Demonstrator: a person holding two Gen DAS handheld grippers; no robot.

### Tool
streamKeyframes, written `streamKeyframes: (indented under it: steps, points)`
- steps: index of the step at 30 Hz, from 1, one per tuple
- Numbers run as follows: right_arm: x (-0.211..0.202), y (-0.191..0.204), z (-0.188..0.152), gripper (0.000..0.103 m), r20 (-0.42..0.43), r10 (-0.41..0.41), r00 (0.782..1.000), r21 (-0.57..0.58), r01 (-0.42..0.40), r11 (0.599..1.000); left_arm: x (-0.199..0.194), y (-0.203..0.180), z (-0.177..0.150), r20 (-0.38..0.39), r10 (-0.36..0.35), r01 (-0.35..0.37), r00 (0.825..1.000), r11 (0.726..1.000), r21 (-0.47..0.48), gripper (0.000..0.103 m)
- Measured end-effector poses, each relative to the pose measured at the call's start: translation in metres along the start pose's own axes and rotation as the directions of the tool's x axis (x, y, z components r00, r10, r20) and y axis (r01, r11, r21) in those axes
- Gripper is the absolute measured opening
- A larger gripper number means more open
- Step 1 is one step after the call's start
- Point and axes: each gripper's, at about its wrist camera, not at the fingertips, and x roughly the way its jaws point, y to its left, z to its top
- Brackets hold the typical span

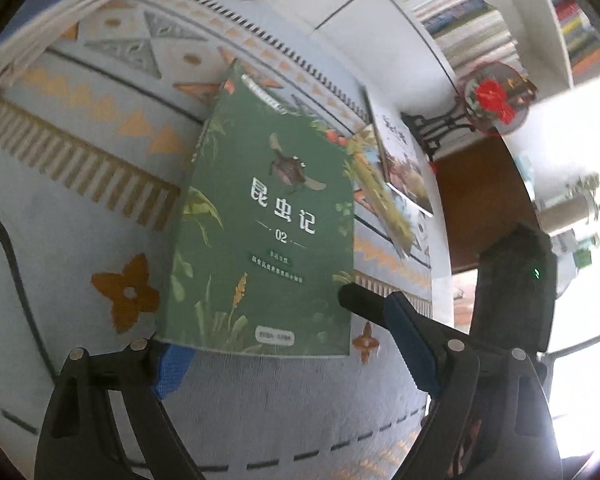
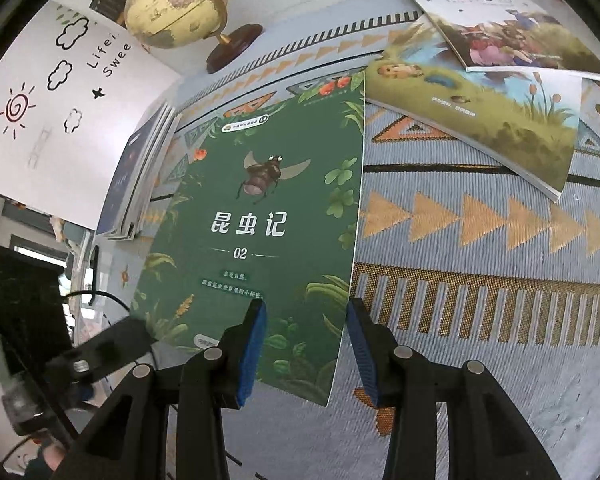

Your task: Organize books

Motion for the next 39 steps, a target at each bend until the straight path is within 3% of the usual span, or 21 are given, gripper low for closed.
streamKeyframes:
  steps: [3,5,9,12,17,20,22,23,24,25,26,28,30,34,39]
  points:
    - [-0.002,-0.007,-0.001,0.042,-0.007,0.047,0.999,0.056,-0.046,0.997,0.0,0.011,0.004,0.008,-0.074,0.074,0.997,0.991,-0.109,0.085]
    - [-0.002,-0.014,-0.002,0.044,-0.025,0.093,0.995,0.106,-0.09,0.99,-0.004,0.018,0.009,0.027,-0.181,0.182,0.983,0.961,-0.206,0.085]
    - [-0.005,-0.028,-0.009,0.055,-0.053,0.212,0.976,0.218,-0.196,0.956,-0.008,0.026,0.017,0.06,-0.354,0.352,0.933,0.869,-0.348,0.085]
    - [-0.005,-0.036,-0.02,0.055,-0.067,0.281,0.957,0.283,-0.252,0.925,-0.001,0.025,0.018,0.06,-0.409,0.396,0.911,0.824,-0.404,0.085]
    - [0.0,-0.057,-0.025,0.055,-0.009,0.422,0.907,0.411,-0.381,0.828,0.011,0.016,0.019,0.049,-0.485,0.451,0.873,0.766,-0.458,0.085]
    - [0.005,-0.065,-0.018,0.055,0.075,0.461,0.884,0.456,-0.442,0.773,0.009,0.012,0.023,0.028,-0.501,0.457,0.865,0.763,-0.457,0.085]
    - [0.008,-0.065,-0.011,0.047,0.11,0.485,0.868,0.467,-0.475,0.745,0.005,0.013,0.026,0.008,-0.473,0.429,0.881,0.792,-0.435,0.085]
    - [0.01,-0.062,-0.006,0.031,0.123,0.481,0.868,0.456,-0.48,0.75,0.005,0.013,0.028,-0.003,-0.443,0.402,0.896,0.815,-0.418,0.085]
    - [0.01,-0.06,-0.003,0.025,0.121,0.465,0.877,0.445,-0.467,0.764,0.004,0.013,0.029,-0.017,-0.404,0.364,0.915,0.843,-0.396,0.085]
    - [0.01,-0.055,0.001,0.019,0.12,0.447,0.886,0.426,-0.453,0.783,0.004,0.012,0.029,-0.029,-0.364,0.328,0.931,0.87,-0.369,0.085]
    - [0.007,-0.048,0.003,0.017,0.12,0.417,0.901,0.399,-0.429,0.81,0.003,0.008,0.031,-0.052,-0.287,0.257,0.957,0.916,-0.308,0.085]
    - [-0.003,-0.034,0.007,0.012,0.113,0.355,0.928,0.326,-0.372,0.869,0.002,-0.002,0.032,-0.069,-0.151,0.137,0.986,0.974,-0.18,0.085]
    - [-0.012,-0.014,0.011,0.012,0.102,0.272,0.957,0.219,-0.289,0.932,0.001,-0.016,0.031,-0.061,-0.01,0.007,0.998,0.999,-0.041,0.085]
    - [-0.024,0.011,0.017,0.012,0.072,0.186,0.98,0.083,-0.192,0.978,0.011,-0.04,0.026,-0.035,0.184,-0.175,0.982,0.97,0.17,0.085]
    - [-0.02,0.025,0.022,0.012,0.044,0.092,0.995,-0.005,-0.092,0.996,0.014,-0.052,0.022,0.017,0.257,-0.253,0.966,0.932,0.261,0.085]
